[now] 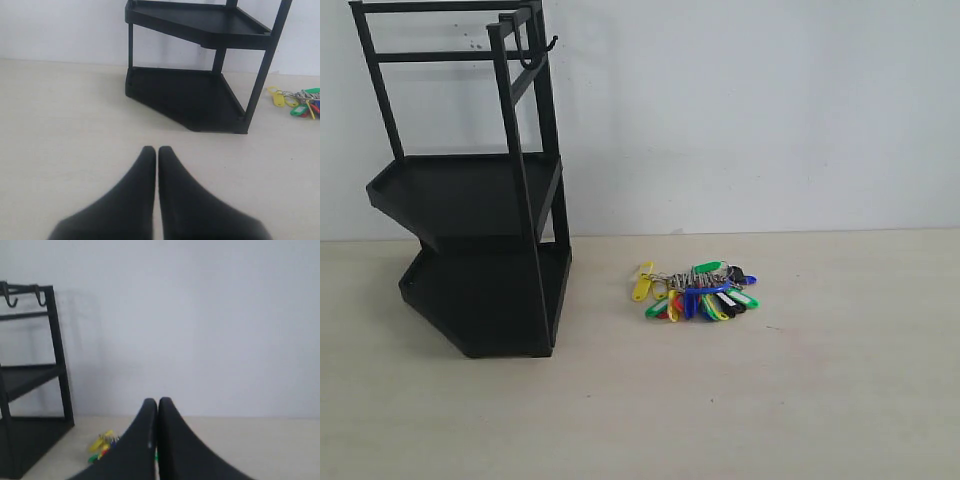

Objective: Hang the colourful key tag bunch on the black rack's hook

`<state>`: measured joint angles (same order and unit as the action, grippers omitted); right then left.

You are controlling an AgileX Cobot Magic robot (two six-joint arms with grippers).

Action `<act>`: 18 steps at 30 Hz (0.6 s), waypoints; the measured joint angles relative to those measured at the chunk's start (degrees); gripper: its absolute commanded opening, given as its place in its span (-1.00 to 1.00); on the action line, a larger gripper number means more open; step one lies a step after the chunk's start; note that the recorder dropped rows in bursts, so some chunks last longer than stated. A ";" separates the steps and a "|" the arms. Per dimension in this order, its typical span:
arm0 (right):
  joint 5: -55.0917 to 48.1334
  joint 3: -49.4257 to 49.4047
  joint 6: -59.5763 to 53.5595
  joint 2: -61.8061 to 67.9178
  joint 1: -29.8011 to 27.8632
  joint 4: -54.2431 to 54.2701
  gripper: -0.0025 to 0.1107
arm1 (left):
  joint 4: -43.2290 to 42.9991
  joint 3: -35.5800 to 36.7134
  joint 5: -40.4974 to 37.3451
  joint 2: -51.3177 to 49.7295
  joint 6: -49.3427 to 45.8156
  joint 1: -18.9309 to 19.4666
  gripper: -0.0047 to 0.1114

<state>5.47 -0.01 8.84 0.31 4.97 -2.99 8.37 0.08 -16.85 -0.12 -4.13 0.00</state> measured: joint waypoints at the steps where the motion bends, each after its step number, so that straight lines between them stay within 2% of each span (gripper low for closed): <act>1: 2.15 0.00 0.00 0.00 0.00 0.00 -0.96 | 0.00 0.00 0.00 0.00 0.00 0.00 -0.84; 3: 7.06 0.00 0.00 -0.09 0.00 0.00 -0.96 | 0.00 0.00 0.00 0.00 0.00 0.00 -0.84; 9: 30.22 0.00 5.31 -0.13 0.00 0.00 -0.96 | 0.00 0.00 0.00 0.00 0.00 0.00 -0.84; 12: 29.52 3.60 5.75 -0.23 0.00 0.00 -0.96 | 0.00 0.00 0.00 0.00 0.00 0.00 -0.84; 18: 19.20 17.59 6.13 3.59 -0.22 0.00 -0.96 | 0.00 0.00 0.00 0.00 0.00 0.00 -0.84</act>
<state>24.66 17.57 14.97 3.90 4.75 -2.99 8.37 0.08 -16.85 -0.12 -4.13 0.00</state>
